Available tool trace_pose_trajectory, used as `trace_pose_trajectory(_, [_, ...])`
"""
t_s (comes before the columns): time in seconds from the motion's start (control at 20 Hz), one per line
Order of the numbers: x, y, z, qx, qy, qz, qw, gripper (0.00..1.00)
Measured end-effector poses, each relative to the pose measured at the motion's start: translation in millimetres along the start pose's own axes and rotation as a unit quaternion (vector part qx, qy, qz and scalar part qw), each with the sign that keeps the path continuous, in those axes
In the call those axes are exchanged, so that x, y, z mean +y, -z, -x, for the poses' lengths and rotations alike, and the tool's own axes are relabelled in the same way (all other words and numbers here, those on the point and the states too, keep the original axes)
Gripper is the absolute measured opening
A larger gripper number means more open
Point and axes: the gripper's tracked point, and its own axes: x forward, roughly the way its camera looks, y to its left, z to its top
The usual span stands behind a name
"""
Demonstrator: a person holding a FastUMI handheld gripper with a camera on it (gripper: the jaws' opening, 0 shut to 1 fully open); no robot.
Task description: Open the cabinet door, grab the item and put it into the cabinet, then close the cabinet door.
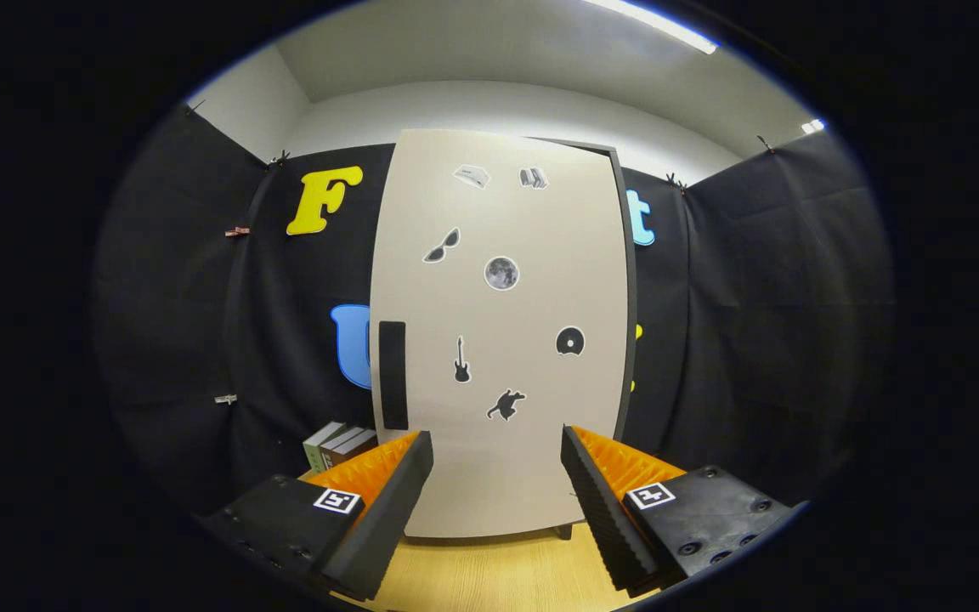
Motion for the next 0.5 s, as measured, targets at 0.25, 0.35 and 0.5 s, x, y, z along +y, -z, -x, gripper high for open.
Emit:
trace_pose_trajectory(0.25, [-1.1,0.7,-0.6,0.004,0.005,0.001,1.0,0.98])
trace_pose_trajectory(0.35, [-0.6,0.2,-0.2,0.003,0.004,0.0,1.0,0.98])
trace_pose_trajectory(0.5, [-1.6,-0.5,1.0,0.0,0.003,-0.002,1.0,0.98])
